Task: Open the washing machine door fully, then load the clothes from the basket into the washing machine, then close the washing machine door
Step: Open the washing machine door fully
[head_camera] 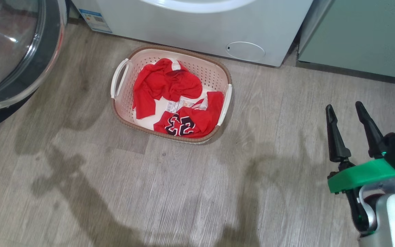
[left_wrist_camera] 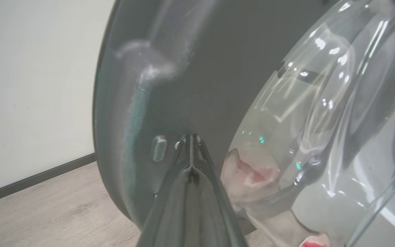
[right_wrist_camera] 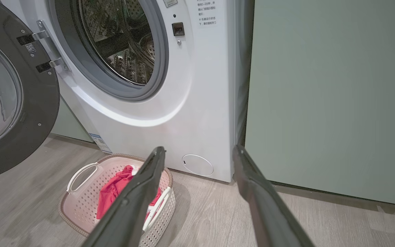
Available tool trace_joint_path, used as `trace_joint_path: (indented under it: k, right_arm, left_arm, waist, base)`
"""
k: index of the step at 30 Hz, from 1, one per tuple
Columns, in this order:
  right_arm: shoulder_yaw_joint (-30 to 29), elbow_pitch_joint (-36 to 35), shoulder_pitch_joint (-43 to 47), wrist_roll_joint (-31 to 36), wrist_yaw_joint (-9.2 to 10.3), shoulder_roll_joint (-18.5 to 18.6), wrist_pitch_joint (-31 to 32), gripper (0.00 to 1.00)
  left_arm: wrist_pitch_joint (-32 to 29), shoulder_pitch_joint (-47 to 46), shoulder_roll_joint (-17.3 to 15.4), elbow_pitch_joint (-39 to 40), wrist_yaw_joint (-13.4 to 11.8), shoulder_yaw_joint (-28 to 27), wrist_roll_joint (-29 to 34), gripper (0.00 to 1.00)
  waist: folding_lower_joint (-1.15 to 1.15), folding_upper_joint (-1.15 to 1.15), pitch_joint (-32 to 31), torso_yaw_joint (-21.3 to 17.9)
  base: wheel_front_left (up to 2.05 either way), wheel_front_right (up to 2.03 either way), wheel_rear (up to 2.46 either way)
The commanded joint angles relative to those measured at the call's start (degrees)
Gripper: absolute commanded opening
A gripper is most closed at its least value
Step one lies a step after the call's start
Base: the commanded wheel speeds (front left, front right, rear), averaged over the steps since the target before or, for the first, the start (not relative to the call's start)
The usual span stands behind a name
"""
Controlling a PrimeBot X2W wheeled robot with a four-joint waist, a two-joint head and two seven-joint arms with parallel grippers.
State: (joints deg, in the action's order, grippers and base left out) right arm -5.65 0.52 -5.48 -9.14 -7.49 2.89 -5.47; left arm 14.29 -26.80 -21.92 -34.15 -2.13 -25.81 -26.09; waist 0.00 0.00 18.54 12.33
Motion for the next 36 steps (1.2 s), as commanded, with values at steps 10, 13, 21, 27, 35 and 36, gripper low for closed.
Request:
trace_joint_path:
  k: [10,13,21,27,35,36]
  right_arm:
    - [1.9,-1.0,-1.3,-0.9,0.0,0.0,-1.0,1.0]
    - [2.1,-0.4,-1.1,-1.3,0.0,0.0,-1.5,1.0]
    - [3.2,1.6,-0.5,-2.6,0.0,0.0,-3.0,1.0]
    - [3.5,2.6,0.1,-3.3,0.0,0.0,-4.0,1.0]
    - [4.2,3.6,0.8,-3.7,0.0,0.0,-4.8,1.0]
    - [4.4,3.7,0.9,-3.7,0.0,0.0,-4.9,1.0]
  left_arm:
    - [0.7,1.0,-1.2,4.9,1.9,-7.4,5.2,0.0]
    - [0.7,4.3,2.1,9.6,1.8,-8.9,6.7,0.0]
    - [0.2,16.7,13.9,27.3,4.3,-5.4,9.6,0.47]
    - [-3.6,21.9,16.7,36.7,6.1,0.6,10.6,1.0]
    - [-6.8,24.3,17.9,42.1,6.8,9.1,12.9,1.0]
    - [-7.2,24.5,18.0,42.5,6.9,10.2,13.2,1.0]
  waist:
    - [0.0,0.0,-1.1,-1.5]
    - [0.0,0.0,-2.0,-1.9]
    - [0.0,0.0,-4.8,-3.4]
    - [0.0,0.0,-6.5,-5.0]
    - [0.0,0.0,-8.8,-8.2]
    - [0.0,0.0,-9.1,-8.8]
  base:
    - [0.0,0.0,0.0]
    - [0.0,0.0,0.0]
    - [0.0,0.0,0.0]
    - [0.0,0.0,0.0]
    - [0.0,0.0,0.0]
    - [0.0,0.0,0.0]
